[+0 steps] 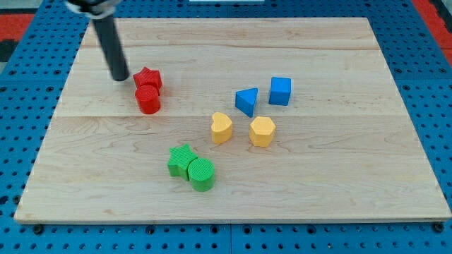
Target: Move the red circle to the yellow heart
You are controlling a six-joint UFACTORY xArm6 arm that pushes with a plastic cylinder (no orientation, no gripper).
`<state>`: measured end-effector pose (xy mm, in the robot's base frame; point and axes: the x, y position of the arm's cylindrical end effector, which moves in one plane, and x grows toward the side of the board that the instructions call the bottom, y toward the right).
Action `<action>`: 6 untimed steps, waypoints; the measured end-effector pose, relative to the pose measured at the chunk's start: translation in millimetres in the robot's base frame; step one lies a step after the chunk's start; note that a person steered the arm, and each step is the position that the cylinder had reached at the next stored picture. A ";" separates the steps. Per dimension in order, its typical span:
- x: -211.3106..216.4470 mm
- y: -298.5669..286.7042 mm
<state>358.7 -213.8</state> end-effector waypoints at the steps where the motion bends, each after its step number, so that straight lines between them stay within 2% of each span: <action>1: 23.2 27.7; 2: 24.3 116.7; 3: 22.8 152.8; 4: 22.9 85.9; 5: 66.0 82.7; 6: 69.3 139.9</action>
